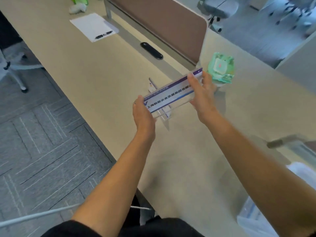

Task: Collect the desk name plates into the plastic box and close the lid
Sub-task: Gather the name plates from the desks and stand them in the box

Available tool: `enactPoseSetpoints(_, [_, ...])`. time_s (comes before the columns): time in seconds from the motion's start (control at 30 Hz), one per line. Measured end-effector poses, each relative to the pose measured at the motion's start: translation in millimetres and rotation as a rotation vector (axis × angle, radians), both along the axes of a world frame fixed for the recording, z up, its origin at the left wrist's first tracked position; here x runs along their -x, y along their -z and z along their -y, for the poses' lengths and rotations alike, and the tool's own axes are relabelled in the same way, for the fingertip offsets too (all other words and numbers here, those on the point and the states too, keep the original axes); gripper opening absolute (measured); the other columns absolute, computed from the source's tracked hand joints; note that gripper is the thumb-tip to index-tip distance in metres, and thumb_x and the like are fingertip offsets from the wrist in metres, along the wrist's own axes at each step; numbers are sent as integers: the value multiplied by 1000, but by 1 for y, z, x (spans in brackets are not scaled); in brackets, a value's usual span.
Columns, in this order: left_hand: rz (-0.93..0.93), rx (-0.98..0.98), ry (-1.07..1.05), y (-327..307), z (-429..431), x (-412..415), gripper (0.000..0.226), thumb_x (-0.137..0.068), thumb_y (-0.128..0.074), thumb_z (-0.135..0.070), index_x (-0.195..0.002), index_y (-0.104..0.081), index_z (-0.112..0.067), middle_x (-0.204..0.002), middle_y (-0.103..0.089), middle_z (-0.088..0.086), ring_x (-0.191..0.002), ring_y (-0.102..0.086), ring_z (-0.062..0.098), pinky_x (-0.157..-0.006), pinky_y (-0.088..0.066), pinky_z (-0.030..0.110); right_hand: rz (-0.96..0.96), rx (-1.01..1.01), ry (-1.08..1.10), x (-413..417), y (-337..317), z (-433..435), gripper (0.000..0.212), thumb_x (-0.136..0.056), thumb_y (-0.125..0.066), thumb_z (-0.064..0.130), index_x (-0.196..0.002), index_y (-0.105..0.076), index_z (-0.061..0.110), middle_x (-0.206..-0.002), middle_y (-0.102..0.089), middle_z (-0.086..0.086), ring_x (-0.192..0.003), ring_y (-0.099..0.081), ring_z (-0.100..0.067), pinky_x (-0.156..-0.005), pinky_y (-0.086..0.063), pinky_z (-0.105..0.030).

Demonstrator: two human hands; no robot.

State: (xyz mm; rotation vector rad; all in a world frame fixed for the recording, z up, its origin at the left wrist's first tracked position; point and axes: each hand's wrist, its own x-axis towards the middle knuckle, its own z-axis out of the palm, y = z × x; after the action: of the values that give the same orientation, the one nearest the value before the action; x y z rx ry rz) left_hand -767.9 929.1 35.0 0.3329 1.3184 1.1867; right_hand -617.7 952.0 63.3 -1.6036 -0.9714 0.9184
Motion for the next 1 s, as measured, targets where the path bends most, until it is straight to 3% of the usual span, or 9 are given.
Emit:
enactPoseSetpoints(0.07, [-19,-52,41,-18,21,-20,36,-98,-39,-44,-113,-57,-16,-96,-65,0,-74,-58,10,-68,-45,32,6,-13,85,-17,-16,28,78,-54,-65,84,-117,-53,40,-129,-49,0,-118,-55,-18,-98,-51,-50])
enactPoseSetpoints(0.2, [-72,-200,176,-48,59,-58,42,-99,-39,-47,-117,-56,-13,-107,-68,11,-86,-63,15,-84,-52,39,28,-79,225,-54,-41,77,80,-55,-68,73,-121,-51,31,-120,-38,7,-121,-50,-18,-97,-51,-49])
enactPoseSetpoints(0.37, [-131,-298,380,-73,106,-92,31,-93,-46,-54,-97,-56,-25,-99,-66,0,-89,-60,14,-94,-48,45,-80,-164,341,-99,-66,136,42,-59,-70,64,-96,-51,56,-116,-35,17,-122,-50,-18,-98,-50,-51])
enactPoseSetpoints(0.43, [-73,-313,444,-79,124,-99,23,-97,-48,-46,-96,-55,-25,-96,-63,-4,-90,-60,13,-95,-48,45,-96,-172,373,-109,-71,158,51,-69,-73,58,-115,-50,57,-126,-34,13,-119,-50,-17,-94,-51,-50])
enactPoseSetpoints(0.5, [-15,-315,522,-80,144,-102,21,-97,-51,-44,-98,-56,-24,-104,-64,-1,-98,-61,16,-98,-49,48,-148,-146,401,-112,-76,179,74,-79,-73,51,-142,-34,52,-137,-26,9,-109,-51,-17,-87,-52,-50])
enactPoseSetpoints(0.67, [164,-432,781,-63,187,-89,33,-75,-68,-45,-96,-59,-21,-111,-66,5,-106,-62,20,-93,-50,44,-87,-148,486,-107,-93,237,83,-71,-70,51,-144,-29,53,-145,-34,7,-101,-59,-14,-80,-58,-46])
enactPoseSetpoints(0.77, [94,-638,1048,-47,204,-82,42,-71,-77,-27,-109,-62,-22,-116,-67,1,-103,-63,18,-92,-50,38,-77,-128,564,-114,-107,272,76,-67,-70,48,-135,-36,54,-139,-45,-1,-108,-62,-24,-79,-59,-54])
enactPoseSetpoints(0.87, [-35,-771,1190,-43,223,-88,50,-73,-80,-8,-114,-60,-28,-116,-63,1,-88,-64,12,-80,-52,26,-137,-117,584,-130,-115,311,73,-71,-68,40,-140,-42,39,-128,-56,-1,-106,-61,-30,-80,-56,-54])
enactPoseSetpoints(1.0, [-67,-790,1287,-52,248,-105,54,-79,-77,-1,-124,-59,-26,-87,-67,-7,-61,-61,-4,-70,-45,10,-168,-103,560,-147,-120,359,54,-79,-62,37,-131,-49,31,-109,-53,2,-91,-57,-29,-65,-54,-45])
